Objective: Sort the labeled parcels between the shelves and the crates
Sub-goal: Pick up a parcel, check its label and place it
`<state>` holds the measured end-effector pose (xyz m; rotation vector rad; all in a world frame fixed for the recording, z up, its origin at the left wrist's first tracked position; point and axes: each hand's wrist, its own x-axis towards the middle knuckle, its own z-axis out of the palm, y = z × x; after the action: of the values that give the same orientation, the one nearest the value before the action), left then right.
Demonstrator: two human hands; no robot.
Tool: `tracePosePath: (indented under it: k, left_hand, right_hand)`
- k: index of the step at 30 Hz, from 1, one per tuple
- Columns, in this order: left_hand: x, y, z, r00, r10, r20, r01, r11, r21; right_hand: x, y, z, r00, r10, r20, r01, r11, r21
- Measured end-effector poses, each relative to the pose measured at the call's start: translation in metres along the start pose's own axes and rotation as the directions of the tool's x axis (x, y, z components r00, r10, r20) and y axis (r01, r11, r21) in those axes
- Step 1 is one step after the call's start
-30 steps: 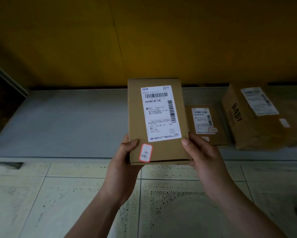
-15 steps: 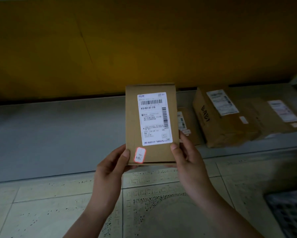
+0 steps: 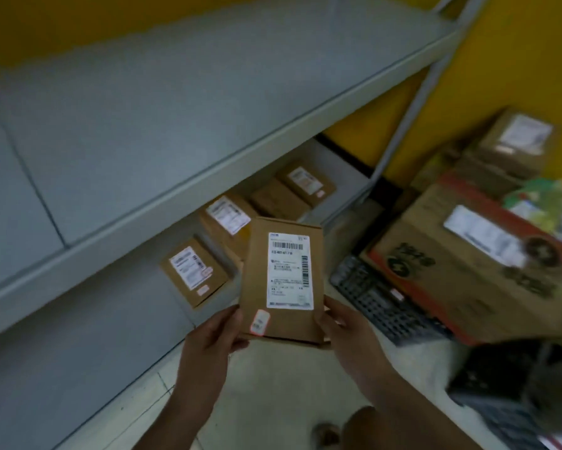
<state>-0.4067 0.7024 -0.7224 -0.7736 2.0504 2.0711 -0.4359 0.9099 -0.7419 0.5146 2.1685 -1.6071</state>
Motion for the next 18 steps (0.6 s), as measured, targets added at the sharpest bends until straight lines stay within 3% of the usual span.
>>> tracePosePath:
  k: [7,18]
  left_hand:
    - [-0.075,0.095,0.023,0.979,-0.029,0.203,0.011,0.996,0.088]
    - [-0.171,0.197,0.01,0.942,0.039,0.333,-0.07,0.994,0.082]
  right_hand:
    - [-0.112,-0.053,-0.069,0.992,0.045,-0.118,-0.035,0.995,0.088]
    - [-0.255,-0.144,-0.115,0.975,-0.069,-0.212,0.083,0.995,0.058]
